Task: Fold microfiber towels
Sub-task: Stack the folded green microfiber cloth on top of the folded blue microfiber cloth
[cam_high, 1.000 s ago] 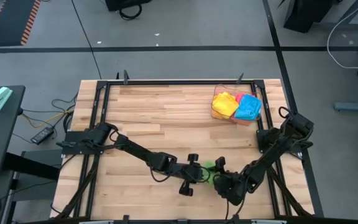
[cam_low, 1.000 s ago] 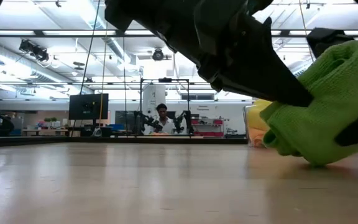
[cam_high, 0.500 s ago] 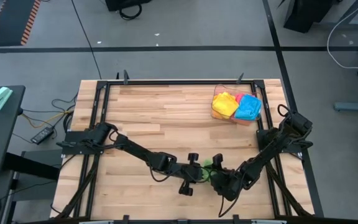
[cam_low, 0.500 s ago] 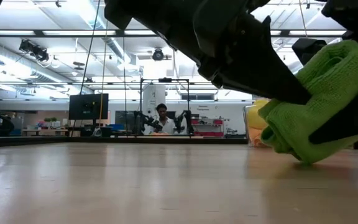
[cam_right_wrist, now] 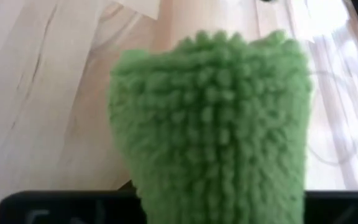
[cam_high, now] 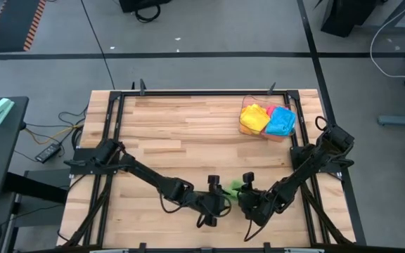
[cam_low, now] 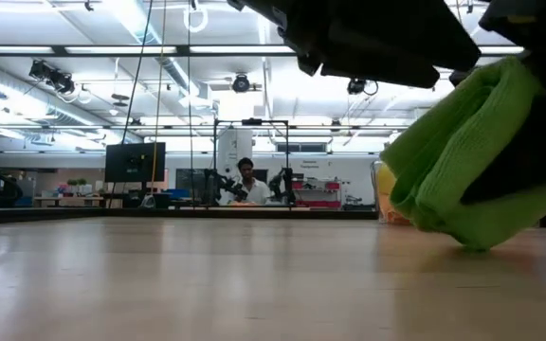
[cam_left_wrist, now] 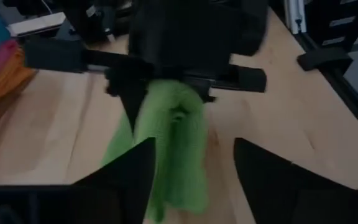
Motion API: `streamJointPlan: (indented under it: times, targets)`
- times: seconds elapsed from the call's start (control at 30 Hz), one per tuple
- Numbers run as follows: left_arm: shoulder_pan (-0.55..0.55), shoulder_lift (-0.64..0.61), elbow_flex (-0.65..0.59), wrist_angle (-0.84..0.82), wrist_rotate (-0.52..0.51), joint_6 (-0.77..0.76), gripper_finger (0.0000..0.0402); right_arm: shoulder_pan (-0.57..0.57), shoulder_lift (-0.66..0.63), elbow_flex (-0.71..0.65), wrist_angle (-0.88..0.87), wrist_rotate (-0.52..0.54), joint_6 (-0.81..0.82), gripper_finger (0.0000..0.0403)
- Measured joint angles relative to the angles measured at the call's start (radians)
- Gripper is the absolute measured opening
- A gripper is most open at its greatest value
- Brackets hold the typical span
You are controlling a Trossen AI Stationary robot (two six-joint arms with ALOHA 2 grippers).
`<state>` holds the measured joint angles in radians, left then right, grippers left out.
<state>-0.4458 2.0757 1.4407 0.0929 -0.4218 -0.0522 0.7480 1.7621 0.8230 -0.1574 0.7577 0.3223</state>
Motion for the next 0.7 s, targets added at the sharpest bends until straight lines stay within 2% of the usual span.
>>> streamJointPlan:
  times: [0.13,0.23,0.47,0.6,0.7]
  targets:
    - [-0.003,0.0,0.0,-0.011,-0.064,-0.009,0.0255,0.0,-0.064,0.015,-0.12,-0.007,0.063,0.0072]
    - [-0.001,-0.011,-0.001,0.002,-0.112,-0.011,0.026,0.003,-0.145,0.018,-0.223,-0.014,0.127,0.0068]
    - [0.005,-0.014,0.0,-0.022,-0.099,-0.013,0.0224,-0.011,-0.337,0.018,-0.407,-0.01,0.219,0.0069]
    - [0.004,-0.014,0.0,-0.026,-0.099,0.042,0.0199,-0.075,-0.437,0.018,-0.477,-0.013,0.236,0.0067]
    - [-0.007,-0.018,0.0,-0.052,-0.099,0.126,0.0178,-0.152,-0.5,0.018,-0.538,-0.055,0.237,0.0067]
